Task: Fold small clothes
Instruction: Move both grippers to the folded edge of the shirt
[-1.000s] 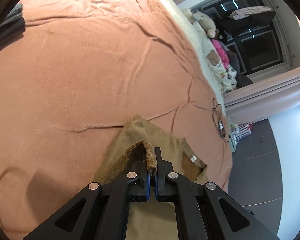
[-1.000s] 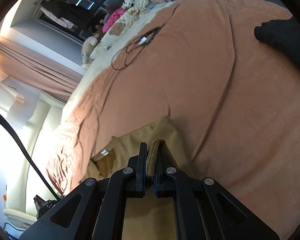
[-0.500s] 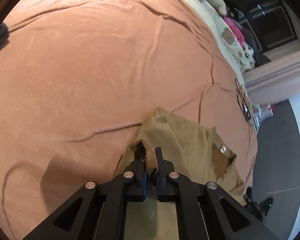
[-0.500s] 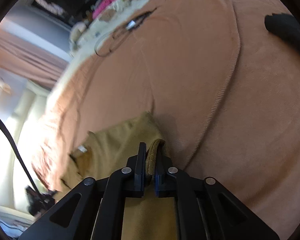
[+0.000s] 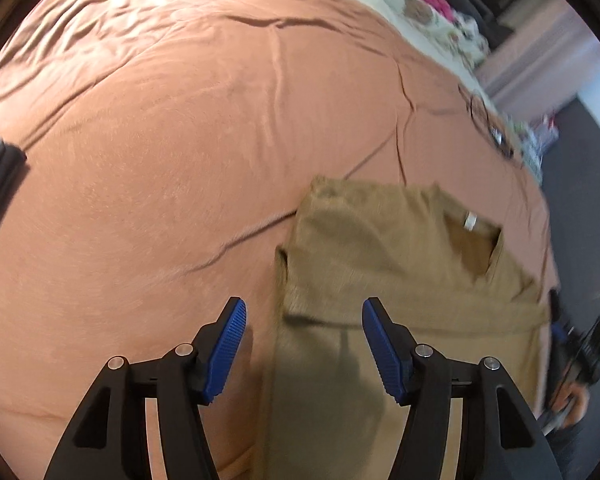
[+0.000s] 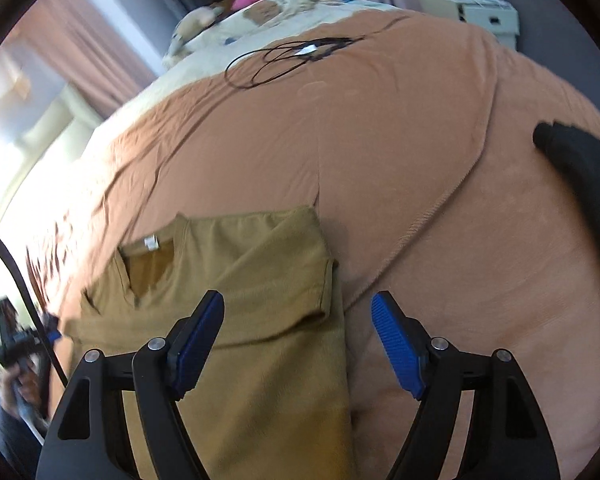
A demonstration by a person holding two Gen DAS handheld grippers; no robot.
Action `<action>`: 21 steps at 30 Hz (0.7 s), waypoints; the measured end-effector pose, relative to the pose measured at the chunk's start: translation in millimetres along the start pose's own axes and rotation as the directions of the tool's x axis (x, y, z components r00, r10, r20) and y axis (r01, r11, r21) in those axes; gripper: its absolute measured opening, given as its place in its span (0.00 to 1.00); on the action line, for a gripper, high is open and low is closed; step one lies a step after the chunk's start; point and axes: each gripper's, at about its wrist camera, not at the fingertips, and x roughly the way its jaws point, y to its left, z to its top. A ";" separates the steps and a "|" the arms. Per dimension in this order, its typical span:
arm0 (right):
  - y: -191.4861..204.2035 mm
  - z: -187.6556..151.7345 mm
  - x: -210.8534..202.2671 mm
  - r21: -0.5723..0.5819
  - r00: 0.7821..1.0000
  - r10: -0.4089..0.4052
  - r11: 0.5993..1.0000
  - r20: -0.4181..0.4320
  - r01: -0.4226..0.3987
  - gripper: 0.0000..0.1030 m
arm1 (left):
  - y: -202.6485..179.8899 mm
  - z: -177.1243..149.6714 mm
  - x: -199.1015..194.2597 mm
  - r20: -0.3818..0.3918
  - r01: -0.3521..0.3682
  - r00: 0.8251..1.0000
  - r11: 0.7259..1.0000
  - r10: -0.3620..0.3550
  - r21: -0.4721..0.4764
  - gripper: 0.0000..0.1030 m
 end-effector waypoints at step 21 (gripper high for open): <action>35.6 -19.7 40.2 -0.303 0.957 -0.258 0.930 -0.133 0.208 0.73 | -18.7 -22.0 47.9 -0.051 -0.242 0.963 0.929 0.266 0.279 0.61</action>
